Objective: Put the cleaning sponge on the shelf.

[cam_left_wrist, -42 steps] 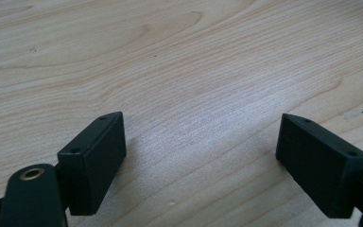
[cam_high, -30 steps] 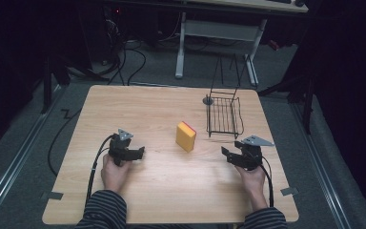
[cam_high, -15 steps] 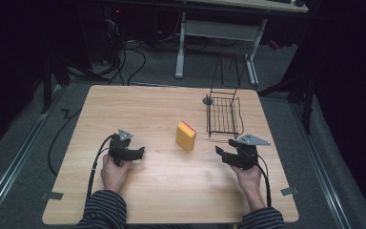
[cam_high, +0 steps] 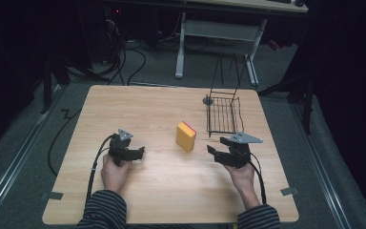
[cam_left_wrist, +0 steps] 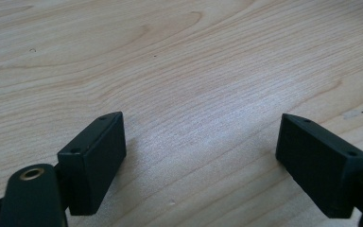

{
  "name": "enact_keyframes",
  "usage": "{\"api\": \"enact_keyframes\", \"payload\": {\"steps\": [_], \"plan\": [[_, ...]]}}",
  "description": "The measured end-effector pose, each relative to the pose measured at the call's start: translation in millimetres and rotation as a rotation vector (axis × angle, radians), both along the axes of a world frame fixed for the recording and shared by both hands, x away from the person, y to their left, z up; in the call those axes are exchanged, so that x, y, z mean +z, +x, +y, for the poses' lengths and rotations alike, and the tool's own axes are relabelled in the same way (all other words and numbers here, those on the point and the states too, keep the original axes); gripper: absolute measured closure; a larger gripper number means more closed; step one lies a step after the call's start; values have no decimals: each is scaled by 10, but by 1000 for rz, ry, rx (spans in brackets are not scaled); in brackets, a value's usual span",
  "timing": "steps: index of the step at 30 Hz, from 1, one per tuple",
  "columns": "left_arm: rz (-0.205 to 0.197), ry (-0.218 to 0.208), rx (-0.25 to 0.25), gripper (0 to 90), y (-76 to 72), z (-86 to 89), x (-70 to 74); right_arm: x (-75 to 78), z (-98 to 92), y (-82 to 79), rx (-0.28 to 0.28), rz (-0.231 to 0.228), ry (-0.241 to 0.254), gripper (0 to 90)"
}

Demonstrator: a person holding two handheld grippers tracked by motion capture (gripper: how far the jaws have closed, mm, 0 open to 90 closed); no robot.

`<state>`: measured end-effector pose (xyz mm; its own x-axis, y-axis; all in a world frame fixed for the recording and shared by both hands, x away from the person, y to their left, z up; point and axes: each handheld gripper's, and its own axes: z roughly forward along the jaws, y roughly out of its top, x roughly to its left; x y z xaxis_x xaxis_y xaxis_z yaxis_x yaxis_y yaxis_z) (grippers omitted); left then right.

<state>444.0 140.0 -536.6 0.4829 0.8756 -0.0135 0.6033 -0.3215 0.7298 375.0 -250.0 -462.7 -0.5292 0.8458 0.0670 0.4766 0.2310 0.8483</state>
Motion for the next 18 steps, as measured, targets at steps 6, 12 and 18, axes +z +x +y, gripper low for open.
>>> {"api": "enact_keyframes", "payload": {"steps": [6, 12, 18], "plan": [[0, 0, 0, 175, 0, 0, 0, 7, 116, 32, 16, -7, -4, 328], [0, 0, 0, 175, 0, 0, 0, -4, 252, 102, 41, 1, -4, 325], [0, 0, 0, 174, 0, 0, 0, -36, 353, 162, 59, 5, 0, 323]]}}
